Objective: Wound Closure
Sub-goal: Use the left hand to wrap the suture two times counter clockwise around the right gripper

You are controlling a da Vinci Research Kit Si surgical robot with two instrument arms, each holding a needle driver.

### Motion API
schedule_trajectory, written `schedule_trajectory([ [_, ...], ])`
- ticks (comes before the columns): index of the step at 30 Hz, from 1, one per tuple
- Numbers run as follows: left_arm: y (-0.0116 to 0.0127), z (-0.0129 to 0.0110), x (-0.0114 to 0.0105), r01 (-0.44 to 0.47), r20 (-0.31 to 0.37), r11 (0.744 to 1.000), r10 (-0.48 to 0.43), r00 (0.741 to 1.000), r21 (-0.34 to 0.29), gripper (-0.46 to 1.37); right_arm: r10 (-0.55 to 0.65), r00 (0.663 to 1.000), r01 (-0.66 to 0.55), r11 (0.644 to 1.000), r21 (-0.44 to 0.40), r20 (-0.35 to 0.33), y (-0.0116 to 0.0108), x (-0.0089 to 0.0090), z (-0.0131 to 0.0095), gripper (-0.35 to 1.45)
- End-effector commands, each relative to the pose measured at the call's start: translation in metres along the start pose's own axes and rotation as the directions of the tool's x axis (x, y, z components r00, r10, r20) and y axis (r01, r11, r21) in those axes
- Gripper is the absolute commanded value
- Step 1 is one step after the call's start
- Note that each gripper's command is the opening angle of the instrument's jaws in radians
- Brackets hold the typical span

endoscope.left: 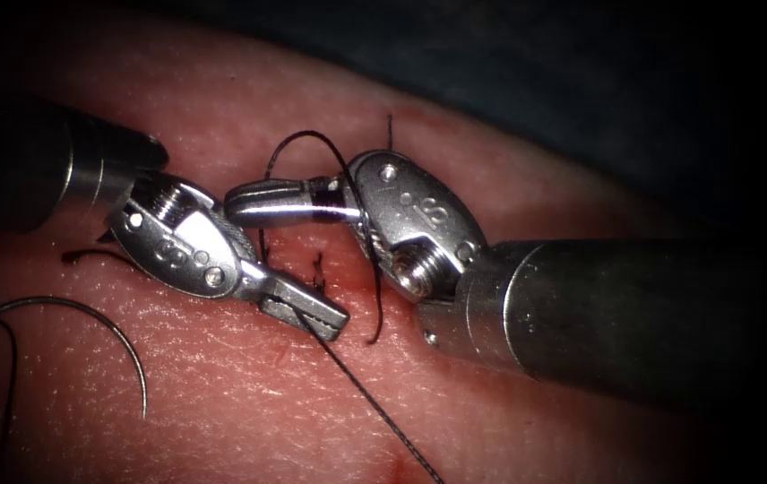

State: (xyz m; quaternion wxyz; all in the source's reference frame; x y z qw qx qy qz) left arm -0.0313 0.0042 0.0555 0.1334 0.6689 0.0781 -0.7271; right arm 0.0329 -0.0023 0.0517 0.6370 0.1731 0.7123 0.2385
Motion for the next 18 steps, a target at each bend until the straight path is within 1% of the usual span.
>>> schedule_trajectory([
  [1, 0.0, 0.0002, 0.0004, -0.007, 0.001, 1.0, 0.007, 1.0, -0.005, -0.35, -0.022, 1.0, 0.023, 0.999, -0.035, 0.005, 0.0001, 0.0001, 0.0002, -0.35],
  [2, 0.0, 0.0004, 0.0008, -0.012, 0.0, 1.0, 0.012, 1.0, -0.005, -0.35, -0.029, 1.0, 0.029, 0.998, -0.055, 0.007, 0.0001, 0.0002, 0.0004, -0.31],
  [4, -0.0001, 0.0007, 0.0014, -0.016, -0.003, 1.0, 0.016, 1.0, -0.006, -0.35, -0.053, 0.999, 0.054, 0.995, -0.088, 0.013, 0.0001, 0.0004, 0.0008, 0.19],
  [5, -0.0001, 0.0007, 0.0016, -0.015, -0.004, 1.0, 0.015, 1.0, -0.006, -0.35, -0.058, 0.998, 0.06, 0.993, -0.101, 0.015, 0.0002, 0.0005, 0.0009, 0.37],
  [6, -0.0001, 0.0008, 0.0018, -0.02, -0.005, 1.0, 0.02, 1.0, -0.006, -0.35, -0.063, 0.998, 0.066, 0.989, -0.133, 0.022, 0.0002, 0.0007, 0.0011, 0.59],
  [8, -0.0002, 0.0008, 0.0023, -0.024, -0.004, 1.0, 0.024, 1.0, -0.004, -0.35, -0.084, 0.996, 0.09, 0.978, -0.187, 0.036, 0.0002, 0.001, 0.0012, 0.83],
  [9, -0.0003, 0.0008, 0.0024, -0.029, -0.002, 1.0, 0.029, 1.0, -0.001, -0.35, -0.096, 0.995, 0.101, 0.975, -0.198, 0.037, 0.0003, 0.0011, 0.0013, 0.9],
  [10, -0.0004, 0.0008, 0.0027, -0.033, -0.001, 0.999, 0.033, 0.999, 0.001, -0.35, -0.112, 0.992, 0.121, 0.967, -0.226, 0.053, 0.0004, 0.0013, 0.0014, 1.05],
  [13, -0.0004, 0.0007, 0.0029, -0.038, -0.001, 0.999, 0.038, 0.999, 0.001, -0.35, -0.123, 0.99, 0.138, 0.954, -0.267, 0.07, 0.0004, 0.0015, 0.0014, 1.2],
  [15, -0.0004, 0.0008, 0.003, -0.037, 0.001, 0.999, 0.037, 0.999, 0.003, -0.35, -0.128, 0.988, 0.149, 0.946, -0.289, 0.087, 0.0005, 0.0015, 0.0014, 1.24],
  [17, -0.0004, 0.0008, 0.0032, -0.042, 0.003, 0.999, 0.042, 0.999, 0.005, -0.35, -0.141, 0.982, 0.174, 0.938, -0.3, 0.129, 0.0005, 0.0015, 0.0013, 1.26],
  [18, -0.0004, 0.0008, 0.0033, -0.047, 0.005, 0.999, 0.047, 0.999, 0.007, -0.35, -0.151, 0.972, 0.2, 0.932, -0.302, 0.178, 0.0004, 0.0014, 0.0013, 1.26],
])
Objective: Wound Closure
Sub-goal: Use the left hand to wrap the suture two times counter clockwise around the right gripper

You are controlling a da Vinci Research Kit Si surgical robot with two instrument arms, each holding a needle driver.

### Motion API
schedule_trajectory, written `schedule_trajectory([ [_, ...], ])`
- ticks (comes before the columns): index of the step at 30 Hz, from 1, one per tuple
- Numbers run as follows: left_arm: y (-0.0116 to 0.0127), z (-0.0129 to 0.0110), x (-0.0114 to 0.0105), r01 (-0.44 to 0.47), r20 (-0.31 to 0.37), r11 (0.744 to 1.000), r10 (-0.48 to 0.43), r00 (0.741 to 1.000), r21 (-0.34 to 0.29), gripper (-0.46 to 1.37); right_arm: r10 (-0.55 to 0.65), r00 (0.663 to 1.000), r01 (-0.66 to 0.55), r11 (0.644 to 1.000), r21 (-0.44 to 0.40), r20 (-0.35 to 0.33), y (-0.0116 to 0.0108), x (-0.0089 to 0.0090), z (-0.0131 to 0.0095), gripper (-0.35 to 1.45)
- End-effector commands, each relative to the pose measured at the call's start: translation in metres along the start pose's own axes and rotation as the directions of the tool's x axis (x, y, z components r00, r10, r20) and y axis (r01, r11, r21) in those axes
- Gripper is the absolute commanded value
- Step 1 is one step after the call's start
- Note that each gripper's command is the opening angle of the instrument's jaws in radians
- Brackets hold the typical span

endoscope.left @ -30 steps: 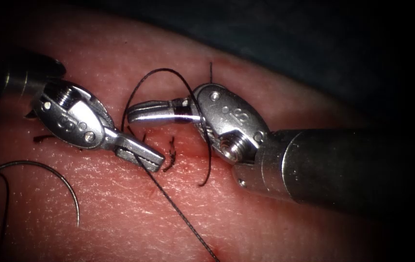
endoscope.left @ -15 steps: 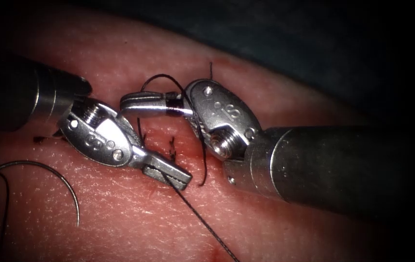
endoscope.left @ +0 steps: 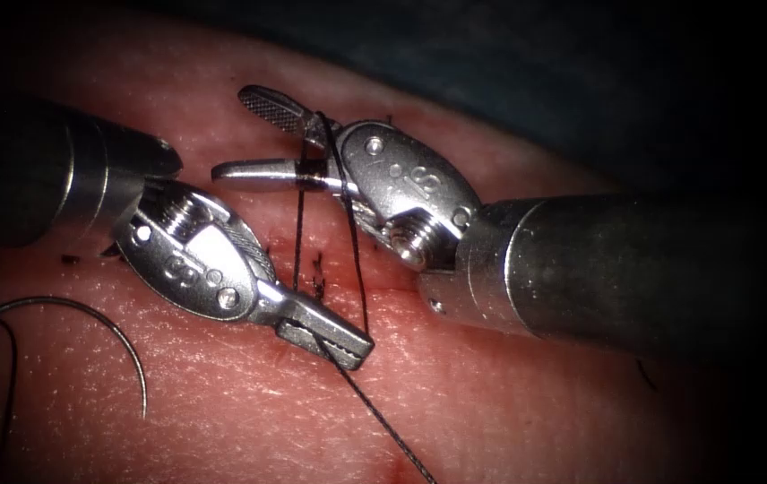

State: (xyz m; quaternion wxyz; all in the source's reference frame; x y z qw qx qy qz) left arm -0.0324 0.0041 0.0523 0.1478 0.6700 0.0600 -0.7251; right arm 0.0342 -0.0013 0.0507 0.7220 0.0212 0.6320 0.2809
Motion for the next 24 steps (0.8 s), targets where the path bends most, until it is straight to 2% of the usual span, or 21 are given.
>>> schedule_trajectory([
  [1, -0.0001, 0.0, 0.0001, -0.007, 0.004, 1.0, 0.007, 1.0, 0.002, -0.35, -0.022, 0.999, 0.022, 1.0, 0.0, 0.033, 0.0003, 0.0001, -0.0001, 1.26],
  [4, -0.0005, -0.0004, 0.0007, -0.025, 0.018, 1.0, 0.024, 1.0, 0.016, -0.35, -0.075, 0.989, 0.073, 0.997, 0.016, 0.131, 0.0001, -0.0002, -0.0002, 1.27],
  [5, -0.0006, -0.0007, 0.0009, -0.028, 0.024, 0.999, 0.028, 0.999, 0.021, -0.35, -0.078, 0.987, 0.075, 0.997, 0.026, 0.143, 0.0, -0.0003, -0.0002, 1.27],
  [8, -0.0014, -0.0021, 0.0016, -0.058, 0.047, 0.997, 0.056, 0.997, 0.04, -0.35, -0.109, 0.975, 0.089, 0.99, 0.108, 0.195, -0.0008, -0.0014, -0.0005, 1.22],
  [15, -0.0026, -0.0044, 0.0025, -0.114, 0.076, 0.992, 0.11, 0.991, 0.057, -0.35, -0.157, 0.956, 0.093, 0.963, 0.253, 0.248, -0.0025, -0.004, -0.0012, 1.15],
  [24, -0.0041, -0.0054, 0.0018, -0.163, 0.078, 0.985, 0.159, 0.984, 0.053, -0.35, -0.129, 0.945, -0.011, 0.906, 0.422, 0.302, -0.004, -0.0069, -0.0016, 1.14],
])
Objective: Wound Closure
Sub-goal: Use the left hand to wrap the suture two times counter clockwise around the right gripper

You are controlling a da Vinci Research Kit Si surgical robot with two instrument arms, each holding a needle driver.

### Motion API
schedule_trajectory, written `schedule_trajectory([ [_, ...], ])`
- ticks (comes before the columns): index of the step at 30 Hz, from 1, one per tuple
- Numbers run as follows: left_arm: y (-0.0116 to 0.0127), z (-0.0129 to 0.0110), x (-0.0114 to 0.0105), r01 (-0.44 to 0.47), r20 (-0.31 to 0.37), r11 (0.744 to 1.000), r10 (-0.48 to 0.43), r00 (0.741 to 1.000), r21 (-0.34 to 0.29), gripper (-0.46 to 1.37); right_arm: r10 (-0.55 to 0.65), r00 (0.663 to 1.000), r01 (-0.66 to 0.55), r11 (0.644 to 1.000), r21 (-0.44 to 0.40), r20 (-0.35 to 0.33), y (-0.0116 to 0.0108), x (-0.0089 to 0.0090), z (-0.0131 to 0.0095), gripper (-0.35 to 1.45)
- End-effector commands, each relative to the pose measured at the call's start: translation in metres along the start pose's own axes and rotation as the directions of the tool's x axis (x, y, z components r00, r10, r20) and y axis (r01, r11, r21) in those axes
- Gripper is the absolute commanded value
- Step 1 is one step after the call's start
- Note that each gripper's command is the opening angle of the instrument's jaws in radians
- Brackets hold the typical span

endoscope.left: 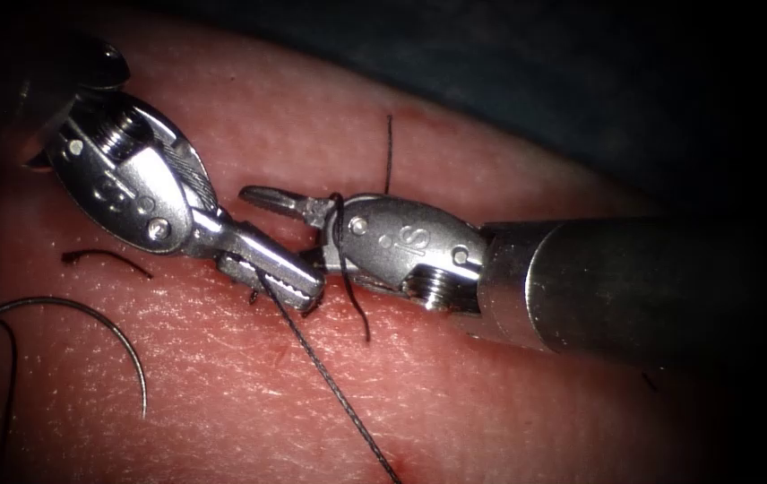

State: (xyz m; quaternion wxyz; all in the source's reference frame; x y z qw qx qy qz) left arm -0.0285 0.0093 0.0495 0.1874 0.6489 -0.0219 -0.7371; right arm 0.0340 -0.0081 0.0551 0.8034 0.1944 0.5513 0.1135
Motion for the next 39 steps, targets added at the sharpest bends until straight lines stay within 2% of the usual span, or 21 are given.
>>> schedule_trajectory([
  [1, -0.0005, -0.0001, -0.0005, -0.005, -0.014, 1.0, 0.005, 1.0, -0.007, -0.35, 0.014, 1.0, -0.015, 0.997, 0.075, 0.005, -0.0002, -0.0006, 0.0002, 1.12],
  [5, -0.0009, -0.0002, -0.0016, -0.039, -0.036, 0.999, 0.038, 0.999, -0.017, -0.35, 0.023, 1.0, -0.022, 0.989, 0.144, 0.001, -0.0001, -0.0011, 0.0001, 1.06],
  [8, -0.0007, -0.0003, -0.0028, -0.082, -0.04, 0.996, 0.081, 0.996, -0.02, -0.35, 0.029, 0.999, -0.023, 0.98, 0.199, -0.027, -0.0001, -0.0015, -0.0002, 1.04],
  [14, 0.0006, -0.0003, -0.0061, -0.117, -0.039, 0.993, 0.116, 0.993, -0.032, -0.35, 0.059, 0.989, -0.019, 0.962, 0.272, -0.138, -0.0005, -0.0021, -0.0012, 1.01],
  [18, 0.0011, -0.0003, -0.0079, -0.145, -0.034, 0.989, 0.144, 0.989, -0.034, -0.35, 0.069, 0.98, -0.009, 0.952, 0.305, -0.185, -0.0006, -0.0024, -0.0019, 0.99],
  [26, 0.0015, 0.0, -0.011, -0.167, -0.032, 0.985, 0.166, 0.986, -0.039, -0.35, 0.108, 0.957, -0.011, 0.94, 0.34, -0.268, -0.0004, -0.003, -0.0032, 0.97],
  [33, 0.004, 0.0006, -0.0128, -0.129, -0.031, 0.99, 0.127, 0.991, -0.054, -0.35, 0.146, 0.922, -0.025, 0.946, 0.323, -0.358, 0.0005, -0.0032, -0.0045, 0.96],
  [39, 0.0053, 0.0006, -0.0137, -0.106, -0.027, 0.992, 0.105, 0.994, -0.061, -0.35, 0.178, 0.888, -0.031, 0.943, 0.33, -0.425, 0.0011, -0.0025, -0.006, 0.95],
])
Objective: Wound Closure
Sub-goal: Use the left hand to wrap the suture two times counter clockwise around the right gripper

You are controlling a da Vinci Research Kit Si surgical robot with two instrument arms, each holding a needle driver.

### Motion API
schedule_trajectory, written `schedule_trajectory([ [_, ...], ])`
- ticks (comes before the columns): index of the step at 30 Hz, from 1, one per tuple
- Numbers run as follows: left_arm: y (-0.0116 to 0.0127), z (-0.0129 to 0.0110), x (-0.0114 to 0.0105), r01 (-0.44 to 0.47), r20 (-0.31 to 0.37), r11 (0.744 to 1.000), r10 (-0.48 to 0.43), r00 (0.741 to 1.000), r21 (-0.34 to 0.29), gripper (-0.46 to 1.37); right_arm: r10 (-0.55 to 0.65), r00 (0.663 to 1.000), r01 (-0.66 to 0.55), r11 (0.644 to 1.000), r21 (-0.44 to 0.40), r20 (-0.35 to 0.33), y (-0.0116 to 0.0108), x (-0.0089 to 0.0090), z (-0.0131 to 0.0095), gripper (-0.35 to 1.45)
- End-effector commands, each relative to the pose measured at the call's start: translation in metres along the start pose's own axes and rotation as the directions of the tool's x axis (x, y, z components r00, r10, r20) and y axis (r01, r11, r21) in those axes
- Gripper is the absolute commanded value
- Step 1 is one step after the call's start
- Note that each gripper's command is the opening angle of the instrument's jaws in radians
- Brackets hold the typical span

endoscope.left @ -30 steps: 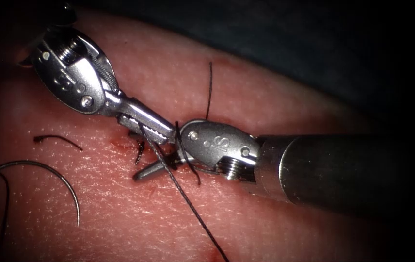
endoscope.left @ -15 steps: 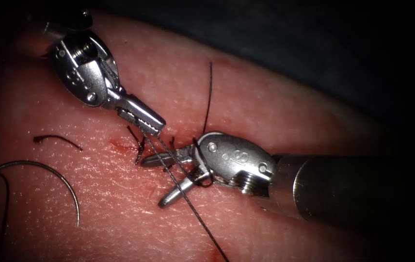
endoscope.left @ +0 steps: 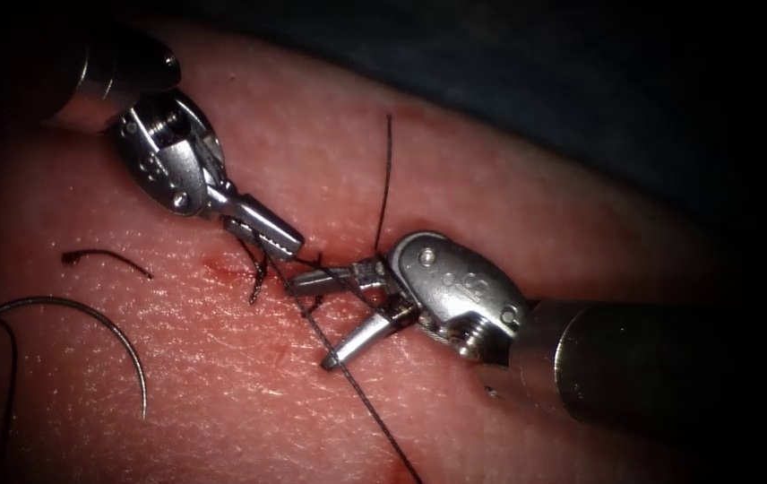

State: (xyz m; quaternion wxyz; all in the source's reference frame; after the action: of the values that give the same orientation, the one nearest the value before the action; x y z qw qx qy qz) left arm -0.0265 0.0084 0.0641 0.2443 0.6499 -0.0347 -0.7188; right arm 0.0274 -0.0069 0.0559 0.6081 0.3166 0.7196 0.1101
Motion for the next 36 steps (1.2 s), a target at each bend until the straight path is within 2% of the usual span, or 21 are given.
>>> schedule_trajectory([
  [1, 0.0001, 0.0, 0.0, 0.007, -0.001, 1.0, -0.007, 1.0, -0.009, -0.35, 0.003, 1.0, -0.002, 1.0, 0.004, -0.008, 0.0, 0.0002, 0.0001, 0.95],
  [9, 0.0004, 0.0002, 0.0003, 0.017, -0.003, 1.0, -0.017, 1.0, -0.01, -0.35, 0.008, 0.997, -0.009, 1.0, -0.009, -0.079, -0.0001, 0.0009, -0.0005, 0.94],
  [14, 0.001, 0.0012, 0.0008, 0.033, 0.005, 0.999, -0.033, 0.999, -0.004, -0.35, 0.014, 0.991, -0.026, 0.996, -0.087, -0.133, 0.0002, 0.001, -0.0004, 0.92],
  [20, 0.0019, 0.0029, 0.0017, 0.045, 0.013, 0.999, -0.045, 0.999, -0.002, -0.35, 0.034, 0.973, -0.083, 0.974, -0.212, -0.228, 0.0013, 0.002, -0.0005, 0.92],
  [27, 0.0024, 0.004, 0.0034, 0.065, 0.016, 0.998, -0.065, 0.998, 0.022, -0.35, 0.014, 0.971, -0.082, 0.957, -0.277, -0.239, 0.0023, 0.0025, -0.0011, 0.92],
  [32, 0.0021, 0.0059, 0.0052, 0.069, 0.018, 0.997, -0.07, 0.997, 0.03, -0.35, -0.009, 0.975, -0.092, 0.895, -0.436, -0.223, 0.0029, 0.0022, -0.0014, 0.92],
  [36, 0.0022, 0.007, 0.0066, 0.07, 0.011, 0.997, -0.07, 0.997, 0.027, -0.35, -0.02, 0.98, -0.088, 0.849, -0.522, -0.197, 0.0024, 0.0021, -0.002, 0.91],
])
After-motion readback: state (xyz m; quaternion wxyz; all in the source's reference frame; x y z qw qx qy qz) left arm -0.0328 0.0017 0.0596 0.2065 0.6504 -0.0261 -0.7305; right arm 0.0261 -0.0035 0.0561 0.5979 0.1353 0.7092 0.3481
